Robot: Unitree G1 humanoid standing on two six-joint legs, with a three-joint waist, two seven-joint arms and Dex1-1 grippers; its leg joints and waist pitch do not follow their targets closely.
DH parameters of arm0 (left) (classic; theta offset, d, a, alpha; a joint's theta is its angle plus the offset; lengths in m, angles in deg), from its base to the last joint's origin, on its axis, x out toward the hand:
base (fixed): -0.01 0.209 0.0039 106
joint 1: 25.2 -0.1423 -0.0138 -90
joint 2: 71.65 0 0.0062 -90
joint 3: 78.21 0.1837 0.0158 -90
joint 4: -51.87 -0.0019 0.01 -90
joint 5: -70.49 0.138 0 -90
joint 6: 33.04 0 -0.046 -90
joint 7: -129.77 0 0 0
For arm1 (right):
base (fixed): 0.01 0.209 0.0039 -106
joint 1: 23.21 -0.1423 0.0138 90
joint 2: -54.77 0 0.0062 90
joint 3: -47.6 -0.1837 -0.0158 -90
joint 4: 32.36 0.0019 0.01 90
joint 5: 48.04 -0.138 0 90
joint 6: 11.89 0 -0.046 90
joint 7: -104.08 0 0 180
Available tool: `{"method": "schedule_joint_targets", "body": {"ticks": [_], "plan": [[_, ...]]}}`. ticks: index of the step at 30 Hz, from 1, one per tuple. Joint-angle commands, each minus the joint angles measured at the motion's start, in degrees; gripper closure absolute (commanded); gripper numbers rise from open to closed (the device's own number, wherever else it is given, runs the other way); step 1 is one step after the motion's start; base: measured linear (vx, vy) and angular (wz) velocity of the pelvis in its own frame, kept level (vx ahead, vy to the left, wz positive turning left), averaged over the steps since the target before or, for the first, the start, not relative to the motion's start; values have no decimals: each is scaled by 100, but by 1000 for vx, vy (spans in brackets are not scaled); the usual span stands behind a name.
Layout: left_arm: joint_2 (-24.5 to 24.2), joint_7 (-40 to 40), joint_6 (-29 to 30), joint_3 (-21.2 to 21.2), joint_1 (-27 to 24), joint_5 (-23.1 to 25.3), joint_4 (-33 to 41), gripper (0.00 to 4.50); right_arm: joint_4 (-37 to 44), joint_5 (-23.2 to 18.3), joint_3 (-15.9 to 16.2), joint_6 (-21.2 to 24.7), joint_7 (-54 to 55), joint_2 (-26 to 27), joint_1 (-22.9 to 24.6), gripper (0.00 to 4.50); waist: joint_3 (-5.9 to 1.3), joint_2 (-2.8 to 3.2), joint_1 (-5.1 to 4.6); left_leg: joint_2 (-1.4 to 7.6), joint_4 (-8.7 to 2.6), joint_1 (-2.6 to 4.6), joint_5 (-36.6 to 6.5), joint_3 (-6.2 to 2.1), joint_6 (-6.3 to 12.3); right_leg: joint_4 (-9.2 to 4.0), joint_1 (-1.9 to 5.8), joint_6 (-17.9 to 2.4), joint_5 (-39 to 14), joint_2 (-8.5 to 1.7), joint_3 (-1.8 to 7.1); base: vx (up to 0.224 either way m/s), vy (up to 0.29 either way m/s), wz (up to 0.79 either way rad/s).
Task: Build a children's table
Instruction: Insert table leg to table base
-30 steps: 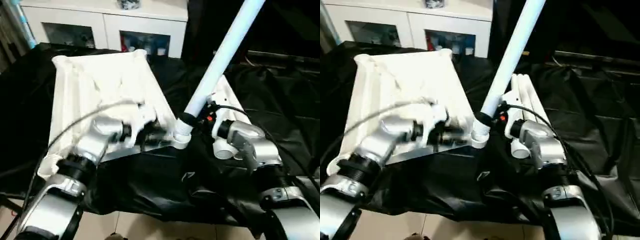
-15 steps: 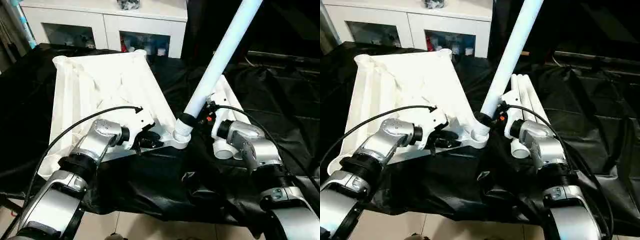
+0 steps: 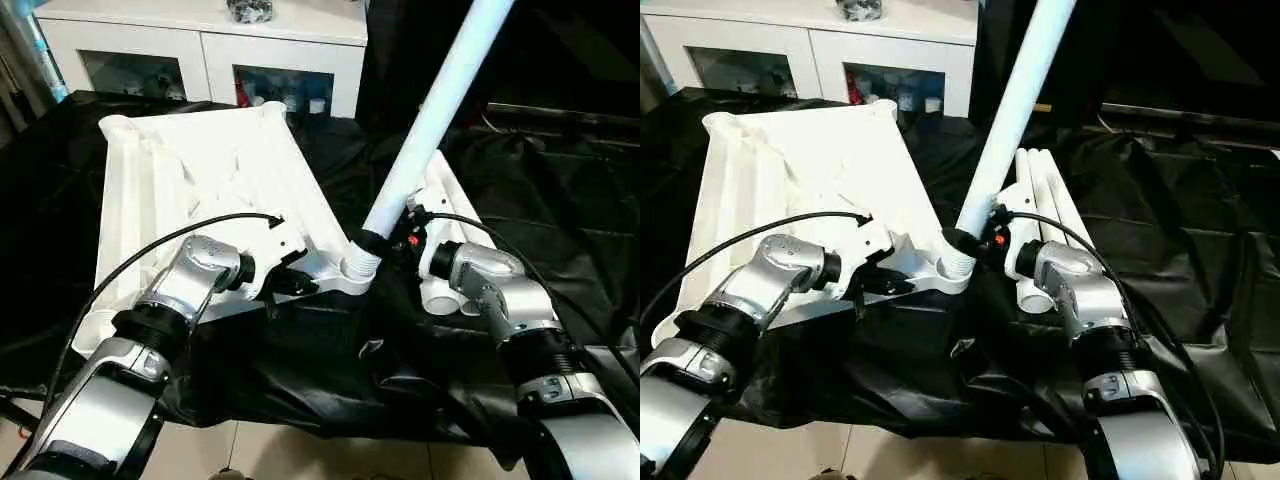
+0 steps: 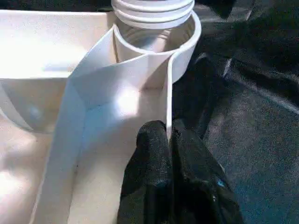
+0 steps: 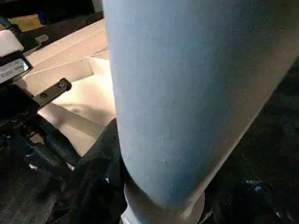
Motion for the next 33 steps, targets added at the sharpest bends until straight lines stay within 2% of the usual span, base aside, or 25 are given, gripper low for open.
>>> {"method": "schedule_joint_targets", "body": {"ticks": [1,5,10,11,17,20,22,23,24,26,28,29,31,33], "plan": [[-92,-7,73,16,-79,89,23,448,-103,131,98,96,-68,3,-73,263,-386,36,29,123,-324,76,-1284,-16,64,-469,293,-1124,-1442,-427,264,0,0,0],[-16,-113,-318,-139,-259,-135,261,448,-469,289,275,153,-74,42,-249,263,-391,39,11,122,-321,64,-1257,-16,61,-449,296,-1174,-1295,-420,266,0,0,0],[7,-131,-368,-158,-340,-186,348,450,-670,342,330,179,-74,66,-323,263,-398,49,18,132,-324,78,-1207,-11,71,-429,292,-1214,-1121,-416,271,0,0,0],[30,-73,-414,-195,-370,-191,347,450,-727,380,367,208,-94,84,-348,263,-399,26,17,131,-325,64,-1179,-10,75,-421,305,-1223,-1050,-418,271,0,0,0],[81,-60,-397,-282,-406,-270,312,450,-696,406,470,355,-240,44,-332,263,-391,36,23,131,-331,80,-1309,-13,59,-447,296,-1155,-1300,-425,272,0,0,0],[73,-83,-336,-304,-457,-286,357,450,-653,417,488,339,-294,-13,-273,263,-397,34,23,131,-329,74,-1242,-12,58,-436,299,-1163,-1212,-426,276,0,0,0],[62,-109,-329,-283,-470,-269,364,450,-578,403,501,369,-360,-62,-228,263,-395,58,27,132,-329,78,-1258,-14,63,-433,297,-1175,-1177,-421,274,0,0,0],[54,-122,-336,-272,-477,-247,367,450,-546,394,506,389,-386,-76,-212,263,-395,40,24,126,-328,67,-1250,-12,72,-436,308,-1171,-1165,-419,272,0,0,0],[30,-159,-358,-228,-491,-172,359,450,-465,376,504,424,-425,-102,-162,263,-397,61,27,128,-329,73,-1249,-15,78,-433,305,-1169,-1151,-416,274,0,0,0],[21,-181,-381,-206,-497,-127,348,450,-424,378,497,442,-440,-109,-128,263,-400,48,23,125,-328,70,-1236,-14,79,-434,311,-1170,-1128,-412,272,0,0,0],[25,-188,-367,-206,-496,-127,346,450,-417,382,498,446,-445,-108,-111,263,-395,49,19,127,-331,67,-1245,-15,67,-441,306,-1174,-1167,-422,274,0,0,0],[29,-193,-358,-199,-484,-118,334,450,-410,383,504,454,-436,-102,-88,263,-395,80,19,124,-329,77,-1302,-16,63,-444,298,-1181,-1225,-420,272,0,0,0],[31,-195,-361,-189,-471,-105,321,450,-418,376,495,453,-409,-94,-79,263,-398,66,17,126,-328,83,-1336,-14,54,-453,295,-1177,-1258,-416,272,0,0,0],[33,-199,-366,-182,-458,-95,312,450,-423,372,496,453,-385,-93,-71,263,-398,77,18,128,-332,84,-1364,-17,37,-455,295,-1173,-1270,-417,271,0,0,0]]}}
